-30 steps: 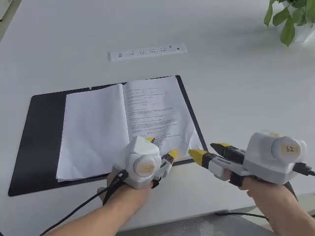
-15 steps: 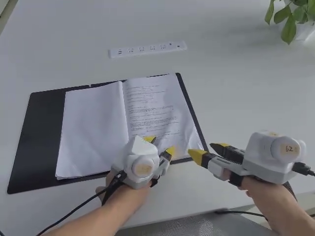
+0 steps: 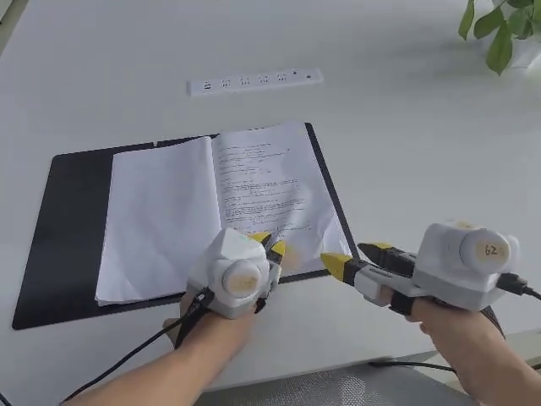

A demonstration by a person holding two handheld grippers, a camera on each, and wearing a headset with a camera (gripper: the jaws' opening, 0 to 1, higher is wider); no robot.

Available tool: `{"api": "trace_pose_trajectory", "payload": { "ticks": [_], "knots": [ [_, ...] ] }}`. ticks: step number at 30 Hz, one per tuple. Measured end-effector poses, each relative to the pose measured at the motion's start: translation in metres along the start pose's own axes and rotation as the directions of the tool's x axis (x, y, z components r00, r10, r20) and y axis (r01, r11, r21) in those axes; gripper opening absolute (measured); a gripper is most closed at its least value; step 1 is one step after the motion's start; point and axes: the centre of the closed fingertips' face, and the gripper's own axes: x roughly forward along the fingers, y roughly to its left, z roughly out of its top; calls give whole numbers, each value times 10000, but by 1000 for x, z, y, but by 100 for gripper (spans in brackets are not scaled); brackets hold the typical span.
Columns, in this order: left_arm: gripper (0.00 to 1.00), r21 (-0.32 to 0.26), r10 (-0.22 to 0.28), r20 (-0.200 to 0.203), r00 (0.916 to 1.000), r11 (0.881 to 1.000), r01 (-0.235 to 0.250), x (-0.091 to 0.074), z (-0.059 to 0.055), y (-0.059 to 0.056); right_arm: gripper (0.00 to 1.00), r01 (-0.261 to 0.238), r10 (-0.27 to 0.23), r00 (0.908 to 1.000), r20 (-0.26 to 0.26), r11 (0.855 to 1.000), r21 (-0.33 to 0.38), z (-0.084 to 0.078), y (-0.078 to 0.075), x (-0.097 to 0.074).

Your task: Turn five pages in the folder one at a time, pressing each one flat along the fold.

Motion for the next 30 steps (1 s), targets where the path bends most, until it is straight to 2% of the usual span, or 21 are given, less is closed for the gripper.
{"api": "trace_pose_trajectory", "payload": {
  "ticks": [1,4,7,12,14,19,20,23,27,30],
  "knots": [
    [8,-149,24,7,10000,9999,-24,0,0,0,41,-34,34,10000,-5,10000,34,1,0,3],
    [8,-105,31,11,10000,9999,-30,0,1,0,38,-98,99,9999,-23,9999,66,3,0,9],
    [8,-51,30,16,10000,10000,-30,0,1,0,36,10,7,9996,-269,9980,628,-1,-5,18],
    [8,-52,22,18,10000,10000,-22,0,1,0,32,5,52,9987,-507,9937,1122,-7,-9,23],
    [8,-43,26,21,10000,10000,-26,0,1,0,26,-52,110,9989,-448,9917,1288,-7,-7,22],
    [8,-74,25,22,10000,10000,-25,0,2,0,8,157,-114,9994,-313,9895,1435,-5,-10,22],
    [8,-67,23,13,10000,10000,-23,0,2,0,5,348,-304,9990,-336,9896,1399,-6,-13,22],
    [8,-59,22,-7,10000,10000,-22,0,2,0,0,393,-353,9990,-283,9875,1526,-6,-13,23],
    [9,-198,22,-71,10000,9998,-24,0,2,0,0,547,-516,9984,-238,9858,1589,-6,-14,23],
    [8,-343,-123,-140,9998,9993,118,-1,4,0,0,281,-317,9993,202,9872,1570,4,-8,20]
  ]
}}
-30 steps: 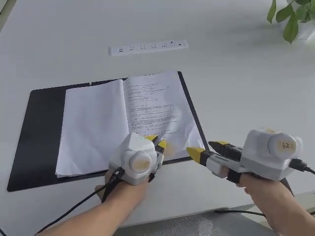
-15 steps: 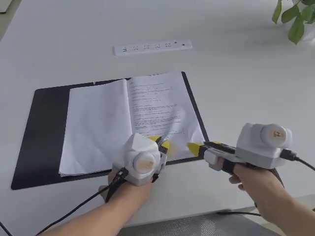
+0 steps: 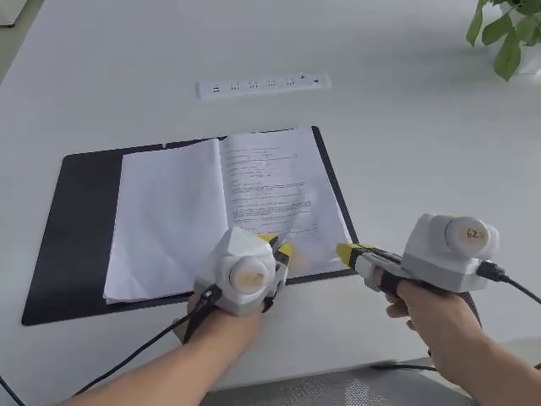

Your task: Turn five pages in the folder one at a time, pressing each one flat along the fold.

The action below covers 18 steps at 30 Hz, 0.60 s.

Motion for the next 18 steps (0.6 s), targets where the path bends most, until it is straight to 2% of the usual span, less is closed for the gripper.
{"api": "trace_pose_trajectory", "payload": {
  "ticks": [3,5,9,11,14,18],
  "knots": [
    [5,-167,-16,-295,9996,9999,11,-9,-1,6,0,-225,226,9996,178,9997,-46,8,9,-2],
    [6,-194,67,-492,9988,9998,-76,-18,-3,11,0,-439,444,9985,319,9989,-151,14,18,-3],
    [16,-463,50,-259,9997,9989,-62,-38,3,22,0,-997,1018,9920,750,9945,-315,27,40,-4],
    [19,-519,26,-283,9996,9986,-41,-49,5,27,0,-1392,1446,9846,985,9885,-597,34,55,-5],
    [19,-521,4,-51,10000,9986,-6,-67,13,36,0,-1877,1966,9752,1019,9780,-908,38,77,-4],
    [21,-661,148,300,9994,9977,-128,-92,25,51,0,-2544,2666,9573,1116,9606,-1120,43,106,-1]
  ]
}}
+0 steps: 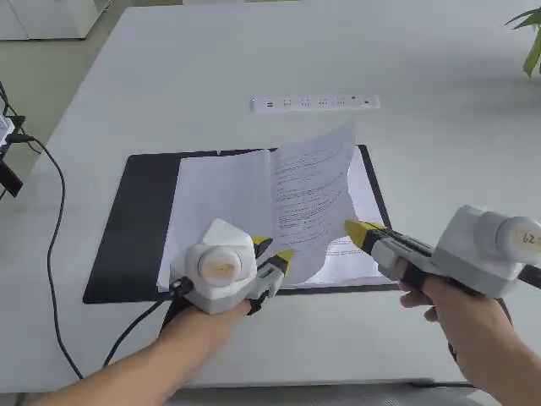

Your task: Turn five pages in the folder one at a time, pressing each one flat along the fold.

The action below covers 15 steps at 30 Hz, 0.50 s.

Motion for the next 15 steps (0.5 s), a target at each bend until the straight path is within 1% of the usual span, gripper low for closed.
{"api": "trace_pose_trajectory", "payload": {
  "ticks": [4,5,6,9,11,12,13,15],
  "knots": [
    [22,-155,197,267,9994,9997,-192,-24,10,17,0,-506,505,9987,-17,9984,-238,1,23,14],
    [22,-167,228,274,9994,9996,-223,-28,11,20,0,-598,597,9982,-50,9980,-227,0,27,17],
    [22,-154,306,313,9990,9994,-301,-35,13,25,0,-778,776,9970,-82,9967,-244,-1,33,21],
    [22,-193,403,374,9985,9990,-396,-48,14,33,0,-1001,998,9949,-150,9947,-227,-3,46,30],
    [23,-212,473,308,9984,9987,-467,-62,14,40,0,-1377,1373,9902,-274,9903,-160,-7,63,39],
    [24,-263,464,386,9982,9986,-454,-67,16,41,0,-1438,1433,9892,-307,9895,-158,-8,66,41],
    [24,-271,480,407,9980,9985,-470,-72,17,43,0,-1565,1555,9869,-425,9874,-213,-11,74,46],
    [26,-245,509,402,9979,9985,-500,-83,18,48,0,-1829,1814,9817,-578,9829,-232,-14,83,55]
  ]
}}
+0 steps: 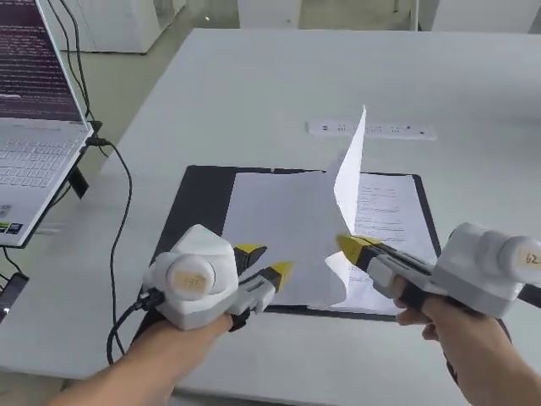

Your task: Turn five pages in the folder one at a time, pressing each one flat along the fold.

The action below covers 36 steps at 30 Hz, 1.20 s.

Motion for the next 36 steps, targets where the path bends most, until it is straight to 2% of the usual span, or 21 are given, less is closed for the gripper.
{"api": "trace_pose_trajectory", "payload": {
  "ticks": [3,8,11,16,24,30,32,34,36],
  "knots": [
    [29,-74,132,91,9999,9999,-131,-14,2,11,0,-255,253,9993,-264,9997,-65,-6,10,17],
    [30,-80,571,-74,9983,9983,-572,-35,-5,34,0,-525,512,9951,-841,9985,-141,-24,24,46],
    [30,-154,900,-235,9957,9958,-904,-49,-13,49,0,-690,664,9894,-1293,9975,-162,-40,31,64],
    [30,-321,1255,-358,9915,9914,-1266,-62,-23,66,0,-764,691,9778,-1978,9966,-294,-67,35,85],
    [29,-581,1514,-680,9861,9861,-1554,-73,-39,77,0,-709,586,9569,-2844,9969,-331,-100,31,106],
    [29,-647,1479,-834,9855,9860,-1535,-70,-47,78,0,-619,485,9398,-3383,9977,-289,-120,25,114],
    [29,-670,1477,-863,9853,9858,-1537,-68,-49,78,0,-620,484,9386,-3415,9977,-289,-123,25,116],
    [29,-683,1463,-941,9848,9859,-1530,-65,-52,78,0,-541,403,9306,-3638,9981,-280,-130,24,117],
    [29,-712,1432,-966,9850,9861,-1503,-63,-54,78,0,-514,388,9291,-3679,9984,-245,-132,23,118]
  ]
}}
